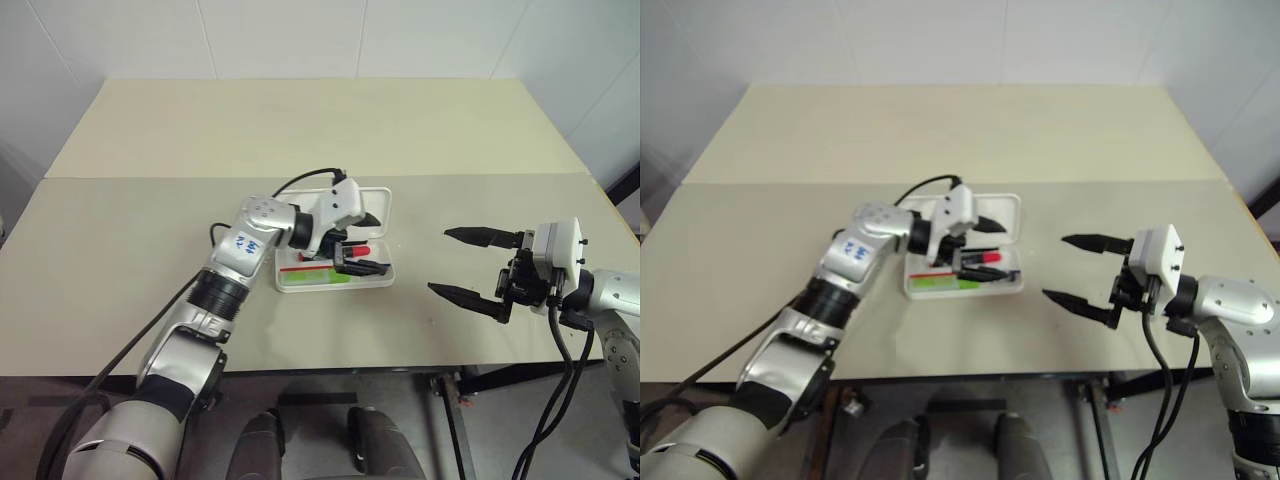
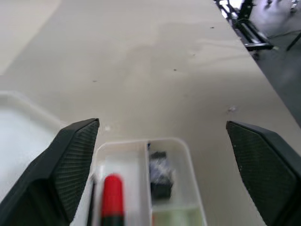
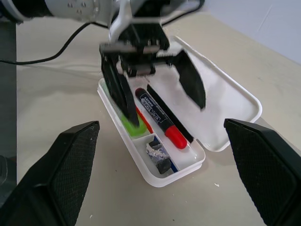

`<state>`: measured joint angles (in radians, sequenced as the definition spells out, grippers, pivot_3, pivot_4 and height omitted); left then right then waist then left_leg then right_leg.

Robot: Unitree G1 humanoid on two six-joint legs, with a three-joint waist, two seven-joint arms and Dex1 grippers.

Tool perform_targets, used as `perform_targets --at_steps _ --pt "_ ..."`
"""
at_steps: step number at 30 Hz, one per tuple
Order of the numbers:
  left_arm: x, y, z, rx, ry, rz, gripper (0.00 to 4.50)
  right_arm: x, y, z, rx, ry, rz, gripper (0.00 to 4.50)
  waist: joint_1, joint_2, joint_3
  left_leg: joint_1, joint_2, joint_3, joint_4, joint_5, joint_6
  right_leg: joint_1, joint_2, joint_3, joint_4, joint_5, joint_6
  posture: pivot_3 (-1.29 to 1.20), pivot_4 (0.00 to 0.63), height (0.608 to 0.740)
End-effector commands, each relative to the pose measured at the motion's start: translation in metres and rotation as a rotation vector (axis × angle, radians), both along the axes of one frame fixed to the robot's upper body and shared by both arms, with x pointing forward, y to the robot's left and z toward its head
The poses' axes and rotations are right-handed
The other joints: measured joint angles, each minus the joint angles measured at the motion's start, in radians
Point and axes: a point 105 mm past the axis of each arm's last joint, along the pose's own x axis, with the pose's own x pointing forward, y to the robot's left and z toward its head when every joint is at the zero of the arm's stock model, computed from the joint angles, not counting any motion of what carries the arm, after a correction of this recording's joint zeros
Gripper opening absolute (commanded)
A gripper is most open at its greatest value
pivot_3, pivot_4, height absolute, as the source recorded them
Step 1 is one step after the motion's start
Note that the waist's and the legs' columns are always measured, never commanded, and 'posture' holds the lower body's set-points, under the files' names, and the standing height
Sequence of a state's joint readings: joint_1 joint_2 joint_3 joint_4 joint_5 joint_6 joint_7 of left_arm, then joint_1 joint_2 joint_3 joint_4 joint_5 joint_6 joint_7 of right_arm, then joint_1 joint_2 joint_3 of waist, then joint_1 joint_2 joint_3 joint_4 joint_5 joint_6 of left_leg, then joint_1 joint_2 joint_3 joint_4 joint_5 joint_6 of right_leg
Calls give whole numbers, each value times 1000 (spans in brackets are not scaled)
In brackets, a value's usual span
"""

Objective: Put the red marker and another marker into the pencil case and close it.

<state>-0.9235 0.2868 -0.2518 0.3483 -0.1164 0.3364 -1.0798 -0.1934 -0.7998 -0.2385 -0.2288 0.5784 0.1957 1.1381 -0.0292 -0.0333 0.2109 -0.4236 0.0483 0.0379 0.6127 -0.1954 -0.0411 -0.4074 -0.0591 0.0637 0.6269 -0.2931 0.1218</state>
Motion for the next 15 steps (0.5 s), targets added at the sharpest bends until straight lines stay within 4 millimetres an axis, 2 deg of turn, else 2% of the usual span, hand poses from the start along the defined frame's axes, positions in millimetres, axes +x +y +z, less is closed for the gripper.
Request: perform_targets --at_steps 1,4,8,15 --pt "-5 32 27 -121 3 51 4460 2 7 8 8 -42 52 4500 -6 0 0 0 0 0 0 0 0 0 0 0 0 0 0 0 150 740" --pt "-24 60 44 -203 33 12 4460 8 11 18 43 -96 84 4500 -9 0 0 0 1 0 0 0 0 0 1 0 2 0 0 0 150 740" --pt "-48 95 56 -251 70 -16 4460 15 19 29 70 -135 136 4500 -8 0 0 0 1 0 0 0 0 0 1 0 2 0 0 0 150 740" --pt "-56 135 65 -255 17 89 4460 22 27 28 46 -120 209 4500 2 0 0 0 1 0 1 0 0 0 -1 -1 1 0 0 0 150 740"
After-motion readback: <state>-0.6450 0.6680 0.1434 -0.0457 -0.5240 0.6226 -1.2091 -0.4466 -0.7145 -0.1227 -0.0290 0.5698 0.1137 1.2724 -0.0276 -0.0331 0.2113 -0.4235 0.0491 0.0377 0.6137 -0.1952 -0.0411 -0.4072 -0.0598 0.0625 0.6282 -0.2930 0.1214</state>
